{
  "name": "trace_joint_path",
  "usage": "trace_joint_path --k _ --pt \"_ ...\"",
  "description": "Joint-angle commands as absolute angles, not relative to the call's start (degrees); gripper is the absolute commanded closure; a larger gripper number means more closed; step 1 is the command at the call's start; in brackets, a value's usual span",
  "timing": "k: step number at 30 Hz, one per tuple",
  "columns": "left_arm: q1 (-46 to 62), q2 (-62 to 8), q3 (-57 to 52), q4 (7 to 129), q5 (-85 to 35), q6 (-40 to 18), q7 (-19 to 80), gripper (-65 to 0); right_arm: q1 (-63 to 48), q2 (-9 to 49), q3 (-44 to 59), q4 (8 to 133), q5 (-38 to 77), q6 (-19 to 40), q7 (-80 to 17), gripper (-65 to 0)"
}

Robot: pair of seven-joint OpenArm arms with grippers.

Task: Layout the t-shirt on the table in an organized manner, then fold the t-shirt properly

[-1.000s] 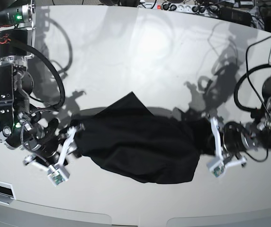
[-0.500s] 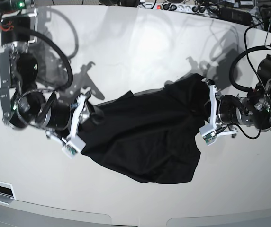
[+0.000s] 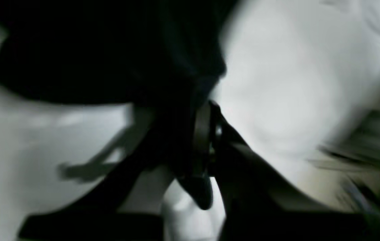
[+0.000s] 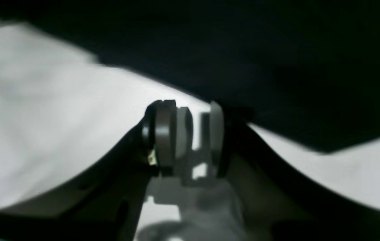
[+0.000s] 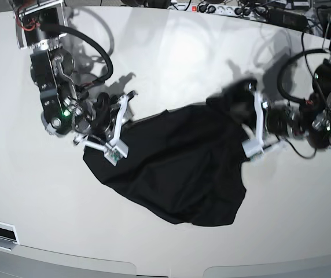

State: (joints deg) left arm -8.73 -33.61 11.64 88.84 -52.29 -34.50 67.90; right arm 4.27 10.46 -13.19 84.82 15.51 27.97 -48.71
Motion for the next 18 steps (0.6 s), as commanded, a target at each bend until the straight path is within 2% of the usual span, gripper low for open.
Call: trace_joint_path --k 1,4,6,10,13,16,17,18 --pt "-8.4 -34.3 11.2 89.6 -57.6 -35.8 69.0 0.0 6.8 10.7 -13.0 86.0 15.4 27.4 -47.9 -18.1" --pt "-4.8 -32.6 11.2 89.6 -70.9 -40.0 70.8 0.0 10.2 12.0 -13.0 86.2 16.1 26.8 -51.2 -18.1" --pt "-3.1 -29.7 11.2 89.6 -76.2 -40.0 70.5 0.0 12.1 13.5 -13.0 86.4 17.3 26.8 -53.6 -18.1" --pt "-1.6 -20.8 11.2 89.6 -78.1 -40.0 67.9 0.0 14.8 16.3 -11.5 86.5 21.3 27.1 -56.3 -18.2" --pt "-1.8 -14.1 11.2 89.6 -77.0 -40.0 66.0 -1.4 15.2 17.4 -8.8 86.5 24.8 29.7 -56.3 -18.4" --pt "-3.5 -9.9 11.2 89.6 -76.9 -40.0 67.2 -31.8 15.2 18.2 -4.8 86.5 27.7 32.7 -56.4 -18.4" --pt "-4.3 -9.1 11.2 89.6 -76.6 -40.0 67.3 -39.4 15.3 18.3 -3.4 86.5 28.6 33.6 -56.4 -18.4" --pt "-5.1 -8.6 11.2 89.6 -76.5 -40.0 67.4 -42.5 15.3 18.5 -1.8 86.5 29.7 34.4 -56.4 -18.4"
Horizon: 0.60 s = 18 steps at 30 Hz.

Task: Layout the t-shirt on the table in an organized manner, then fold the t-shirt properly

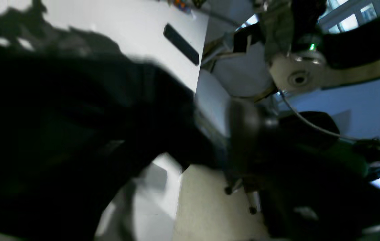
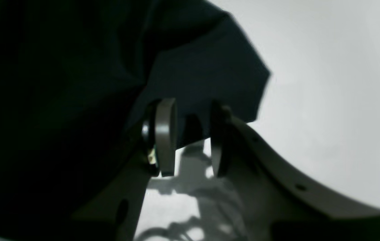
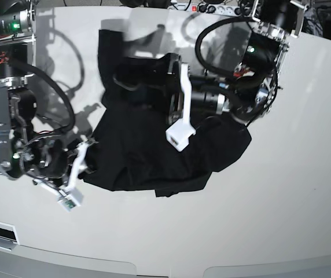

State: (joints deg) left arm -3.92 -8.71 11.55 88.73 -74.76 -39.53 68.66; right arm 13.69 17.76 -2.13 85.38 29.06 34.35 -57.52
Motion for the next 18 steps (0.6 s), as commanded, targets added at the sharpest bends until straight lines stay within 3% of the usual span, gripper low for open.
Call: trace_joint_path --k 1,7,12,14,16,18 --pt "-6.0 -8.5 11.2 89.6 -76.6 -40.0 67.3 -42.9 15.4 18.5 -0.2 86.5 30.9 35.3 -56.5 -18.4" --pt "-10.8 -8.6 10.9 89.6 -82.1 -40.0 72.2 -42.8 15.4 18.5 7.0 86.5 39.8 38.9 -60.0 -18.4" --pt "-16.4 -9.6 4.8 89.6 -76.9 -40.0 75.3 -41.8 15.1 18.4 6.5 86.5 55.7 40.0 -68.7 -18.0" --pt "-18.1 -11.0 1.1 89.6 -73.4 -40.0 73.6 -32.4 14.8 17.5 3.3 86.5 61.3 40.0 -72.4 -15.2" --pt "-19.2 -13.0 -2.4 89.6 -69.0 -40.0 71.3 -19.0 14.8 16.4 -1.3 86.5 62.4 40.0 -74.4 -11.7" --pt "-20.1 -15.0 -5.4 89.6 -64.3 -40.0 68.4 -8.3 14.8 15.4 -6.6 86.5 61.8 40.0 -74.2 -12.0"
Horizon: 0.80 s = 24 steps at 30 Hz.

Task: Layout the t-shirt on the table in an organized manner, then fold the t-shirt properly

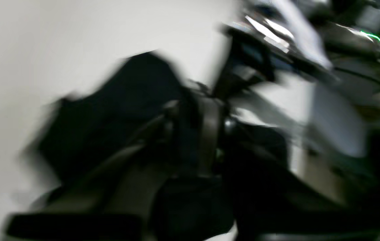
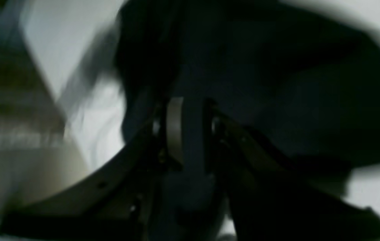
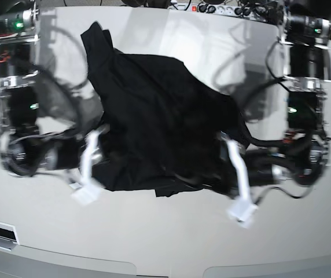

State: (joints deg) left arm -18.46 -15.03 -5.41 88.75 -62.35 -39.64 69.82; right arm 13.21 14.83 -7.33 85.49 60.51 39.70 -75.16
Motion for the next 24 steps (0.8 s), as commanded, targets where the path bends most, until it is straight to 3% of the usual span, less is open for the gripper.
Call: trace_joint_path --k 1,2,4,7,10,15,17,20,24 --pt "-20.2 -16.3 -6.7 89.6 -61.7 -40.0 66.7 -3.8 14.8 14.9 -9.2 86.5 61.2 40.0 -73.8 -12.2" --pt "-20.2 -17.4 -7.6 89.6 -59.0 -40.0 64.7 0.0 14.8 14.3 -11.7 86.5 60.1 40.0 -72.6 -12.2" --pt "-20.1 -20.0 -8.3 89.6 -53.0 -38.6 61.4 0.0 14.8 13.3 -16.2 86.5 56.9 40.0 -70.1 -12.5" --pt "-19.8 -23.9 -8.3 89.6 -46.1 -34.7 58.4 0.0 14.8 11.9 -22.0 86.5 51.3 40.0 -65.7 -19.2" --pt "-19.6 -27.0 -8.3 89.6 -43.7 -33.3 58.0 0.0 14.7 10.2 -28.0 86.5 46.7 40.0 -64.0 -25.3" --pt "-18.7 -30.1 -8.3 89.6 -43.5 -33.4 57.3 0.0 14.1 6.6 -39.1 86.5 35.2 40.0 -58.0 -27.5" --pt "-18.1 -30.4 -8.3 89.6 -42.7 -33.4 56.9 0.0 13.9 6.0 -43.4 86.5 25.3 35.7 -53.8 -29.1" --pt "-17.1 -30.5 -8.3 89.5 -42.0 -33.4 56.9 0.0 13.2 6.1 -49.1 86.4 11.2 26.3 -47.9 -38.4" --pt "-16.0 -30.5 -8.3 89.5 -42.0 -33.4 56.3 0.0 10.9 6.0 -52.6 86.4 7.4 21.6 -47.1 -40.7"
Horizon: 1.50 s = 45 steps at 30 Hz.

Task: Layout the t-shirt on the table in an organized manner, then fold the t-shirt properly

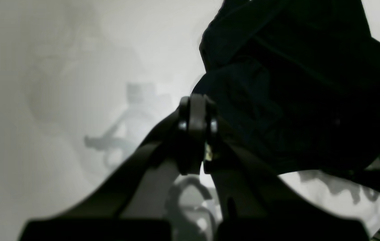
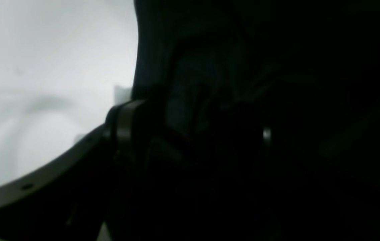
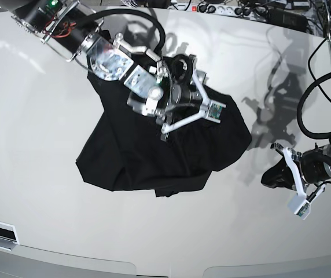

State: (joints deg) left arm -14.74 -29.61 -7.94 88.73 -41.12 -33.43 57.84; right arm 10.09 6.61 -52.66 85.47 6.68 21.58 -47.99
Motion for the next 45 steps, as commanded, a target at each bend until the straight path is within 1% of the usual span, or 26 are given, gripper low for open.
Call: trace_joint_path --k 1,4,9,13,14,15,16,18,19,23,25,27,30,33,36,40,43,45 --pt "-15.8 -30.5 -8.3 89.5 -42.0 -33.4 56.2 0.0 10.1 6.0 -52.8 86.3 7.4 21.6 -47.0 -40.7" --pt "-15.7 -30.5 -8.3 89.5 -42.0 -33.4 56.1 0.0 8.2 6.0 -52.9 85.4 6.4 20.6 -45.5 -40.7" --pt "-15.7 -30.5 -8.3 89.5 -42.0 -33.4 56.1 0.0 7.6 5.7 -52.8 78.7 -1.0 12.7 -43.1 -40.7" --pt "-15.7 -30.5 -8.3 89.5 -42.5 -33.4 56.1 0.0 7.6 5.4 -52.8 74.6 -2.0 11.9 -43.1 -40.2" --pt "-15.7 -30.5 -8.3 89.5 -42.7 -33.4 56.1 0.0 7.5 5.4 -52.8 74.4 -2.0 11.9 -43.1 -38.5" --pt "-15.7 -30.5 -8.3 89.5 -42.7 -33.4 56.1 0.0 7.5 5.4 -52.8 74.3 -2.0 11.7 -43.3 -33.7" --pt "-15.7 -30.5 -8.3 89.5 -42.7 -33.4 56.1 0.0 7.5 5.4 -52.8 74.3 -2.0 11.5 -43.8 -26.0" --pt "-15.7 -30.5 -8.3 89.5 -42.7 -33.4 56.1 0.0 7.6 5.4 -52.8 74.4 -2.1 12.1 -45.3 -5.7" --pt "-15.7 -30.5 -8.3 89.5 -42.6 -33.4 56.1 0.0 7.6 5.4 -52.8 74.4 -2.4 13.4 -46.9 0.0" --pt "-15.7 -30.7 -8.3 89.5 -42.6 -33.4 56.1 0.0 7.5 5.8 -52.8 77.5 -4.2 16.4 -55.0 0.0" --pt "-15.7 -30.8 -8.3 89.5 -42.7 -33.4 56.1 0.0 7.2 7.6 -52.8 81.4 -4.1 16.5 -58.7 0.0" --pt "-15.7 -30.8 -8.3 89.5 -42.7 -33.4 56.1 0.0 6.3 11.3 -52.8 87.1 -4.5 15.5 -60.9 0.0" --pt "-15.3 -30.8 -8.3 89.5 -42.4 -33.4 56.1 0.0 4.3 18.8 -52.8 96.9 -5.5 12.1 -63.0 0.0" --pt "-14.9 -30.8 -8.3 89.5 -42.5 -33.4 56.1 0.0 0.8 25.6 -52.0 106.3 -12.9 8.8 -63.3 0.0" --pt "-14.8 -30.8 -8.3 89.5 -42.7 -33.4 56.1 0.0 -3.0 30.7 -49.0 115.4 -19.4 5.0 -63.7 0.0" --pt "-14.6 -30.6 -8.3 89.5 -43.1 -33.4 56.2 0.0 -8.3 34.1 -43.1 124.6 -21.5 3.0 -63.7 0.0" --pt "-13.3 -30.6 -8.3 89.5 -44.4 -33.5 56.2 0.0 -12.7 34.5 -37.9 128.2 -21.4 2.3 -63.7 0.0" --pt "-12.0 -30.6 -7.5 89.5 -46.3 -34.8 56.1 0.0 -15.2 34.5 -35.2 128.6 -21.4 2.3 -63.7 0.0"
